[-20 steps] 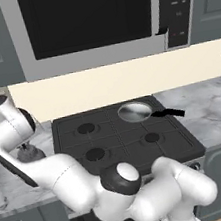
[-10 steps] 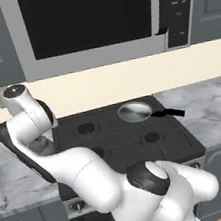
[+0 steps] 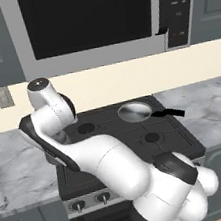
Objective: Pick the kettle from the counter and place it on a stove burner. Then turn the burner on.
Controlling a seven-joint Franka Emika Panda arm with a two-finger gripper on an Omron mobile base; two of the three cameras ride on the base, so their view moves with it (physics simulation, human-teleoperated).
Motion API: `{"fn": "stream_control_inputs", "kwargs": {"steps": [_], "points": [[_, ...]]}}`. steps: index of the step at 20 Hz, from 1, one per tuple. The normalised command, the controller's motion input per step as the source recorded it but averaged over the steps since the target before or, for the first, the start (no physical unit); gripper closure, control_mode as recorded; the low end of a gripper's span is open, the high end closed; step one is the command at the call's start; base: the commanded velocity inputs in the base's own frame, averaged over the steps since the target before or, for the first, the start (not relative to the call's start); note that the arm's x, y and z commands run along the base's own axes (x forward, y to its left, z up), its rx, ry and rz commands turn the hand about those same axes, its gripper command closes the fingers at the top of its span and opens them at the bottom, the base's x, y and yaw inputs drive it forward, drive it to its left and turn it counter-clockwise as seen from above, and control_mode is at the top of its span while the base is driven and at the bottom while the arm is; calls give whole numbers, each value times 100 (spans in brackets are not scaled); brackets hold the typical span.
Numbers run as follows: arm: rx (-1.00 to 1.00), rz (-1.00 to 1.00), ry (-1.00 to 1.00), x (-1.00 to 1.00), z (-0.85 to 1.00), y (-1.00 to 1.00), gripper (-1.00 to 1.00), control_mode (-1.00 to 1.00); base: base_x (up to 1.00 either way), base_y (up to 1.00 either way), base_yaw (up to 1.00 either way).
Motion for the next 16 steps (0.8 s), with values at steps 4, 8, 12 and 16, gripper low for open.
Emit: {"fn": "stream_control_inputs", "kwargs": {"steps": [4, 8, 12, 16], "points": [[0, -12, 1, -2, 0, -63, 100, -100, 0, 0, 0], [0, -12, 0, -1, 1, -61, 100, -100, 0, 0, 0], [0, -11, 0, 0, 0, -55, 100, -100, 0, 0, 0], [0, -10, 0, 0, 0, -47, 100, -100, 0, 0, 0]]}}
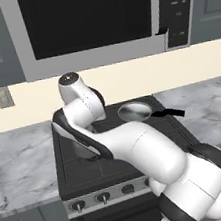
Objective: Pick the kettle from the counter and place it on a stove burner. Then turn the burner on.
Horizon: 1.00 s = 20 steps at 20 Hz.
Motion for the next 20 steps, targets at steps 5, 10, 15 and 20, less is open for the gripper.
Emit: {"fn": "stream_control_inputs", "kwargs": {"steps": [5, 10, 15, 20], "points": [[0, -8, 0, 0, 0, -37, 100, -100, 0, 0, 0], [0, -7, 0, 0, 0, -28, 100, -100, 0, 0, 0], [0, -6, 0, 0, 0, -16, 100, -100, 0, 0, 0], [0, -6, 0, 0, 0, -7, 100, -100, 0, 0, 0]]}}
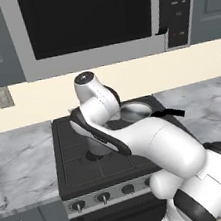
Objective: Pick the kettle from the counter and place it on a stove burner. Then turn the burner on.
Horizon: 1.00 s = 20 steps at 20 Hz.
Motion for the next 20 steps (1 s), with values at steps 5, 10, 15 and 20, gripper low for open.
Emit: {"fn": "stream_control_inputs", "kwargs": {"steps": [5, 10, 15, 20], "points": [[0, -5, 0, 0, 0, 0, 100, -100, 0, 0, 0], [0, -4, 0, 0, -1, 0, 100, -100, 0, 0, 0], [0, -2, 0, 2, -10, 0, 100, -100, 0, 0, 0], [0, -2, 0, 7, -12, 0, 100, -100, 0, 0, 0]]}}
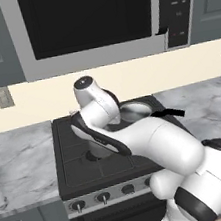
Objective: Pick the kettle from the counter and place it on a stove burner. Then turn the burner on.
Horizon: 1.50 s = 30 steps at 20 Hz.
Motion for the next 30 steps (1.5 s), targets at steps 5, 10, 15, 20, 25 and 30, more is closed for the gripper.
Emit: {"fn": "stream_control_inputs", "kwargs": {"steps": [5, 10, 15, 20, 25, 30], "points": [[0, -1, 0, 14, -10, 5, 100, -100, 0, 0, 0], [0, -2, 0, 15, -9, 11, 100, -100, 0, 0, 0], [0, -2, 0, 10, -9, 6, 100, -100, 0, 0, 0], [0, -2, 0, 12, -11, 8, 100, -100, 0, 0, 0], [0, -2, 0, 16, -11, 9, 100, -100, 0, 0, 0], [0, -2, 0, 14, -11, 7, 100, -100, 0, 0, 0]]}}
